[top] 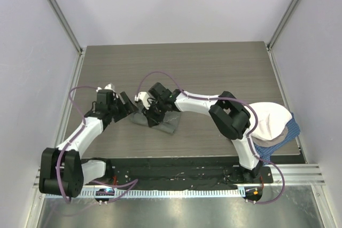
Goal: Fold the napkin, place the utensils inside, and roll it up
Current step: Roll the napkin with the utensil
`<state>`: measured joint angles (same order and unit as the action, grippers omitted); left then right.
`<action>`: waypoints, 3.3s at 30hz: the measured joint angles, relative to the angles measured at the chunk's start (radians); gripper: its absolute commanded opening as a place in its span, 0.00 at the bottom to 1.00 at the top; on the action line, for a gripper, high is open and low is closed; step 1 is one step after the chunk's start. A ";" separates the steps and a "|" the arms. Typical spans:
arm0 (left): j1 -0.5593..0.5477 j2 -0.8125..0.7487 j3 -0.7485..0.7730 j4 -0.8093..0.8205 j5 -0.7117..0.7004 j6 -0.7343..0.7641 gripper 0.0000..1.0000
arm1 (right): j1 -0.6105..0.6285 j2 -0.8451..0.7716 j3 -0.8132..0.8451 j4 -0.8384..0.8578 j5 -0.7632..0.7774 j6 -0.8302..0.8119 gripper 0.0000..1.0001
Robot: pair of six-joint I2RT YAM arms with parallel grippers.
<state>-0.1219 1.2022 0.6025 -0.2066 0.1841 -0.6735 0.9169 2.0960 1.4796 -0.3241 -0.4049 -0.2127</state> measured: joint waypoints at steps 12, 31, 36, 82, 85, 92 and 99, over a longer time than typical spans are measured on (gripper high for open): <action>0.000 -0.212 -0.193 0.034 -0.013 -0.006 0.76 | -0.100 0.176 0.153 -0.132 -0.466 0.173 0.17; 0.000 -0.120 -0.228 0.192 0.004 0.003 0.70 | -0.203 0.366 0.274 -0.132 -0.768 0.330 0.15; 0.000 -0.070 -0.228 0.236 0.004 0.005 0.64 | -0.208 0.374 0.278 -0.129 -0.780 0.346 0.15; 0.001 0.142 -0.051 0.143 0.066 -0.001 0.17 | 0.160 -0.225 -0.234 0.299 0.383 0.018 0.75; 0.001 0.144 -0.049 0.141 0.071 -0.001 0.18 | 0.199 -0.219 -0.272 0.349 0.475 -0.048 0.75; 0.001 0.144 -0.048 0.140 0.071 -0.002 0.18 | 0.228 -0.146 -0.274 0.425 0.627 -0.146 0.73; 0.001 0.145 -0.047 0.136 0.077 -0.001 0.19 | 0.227 -0.097 -0.269 0.421 0.660 -0.174 0.68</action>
<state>-0.1207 1.3476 0.5556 -0.0708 0.2611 -0.6746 1.1442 1.9995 1.2102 0.0967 0.2554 -0.3870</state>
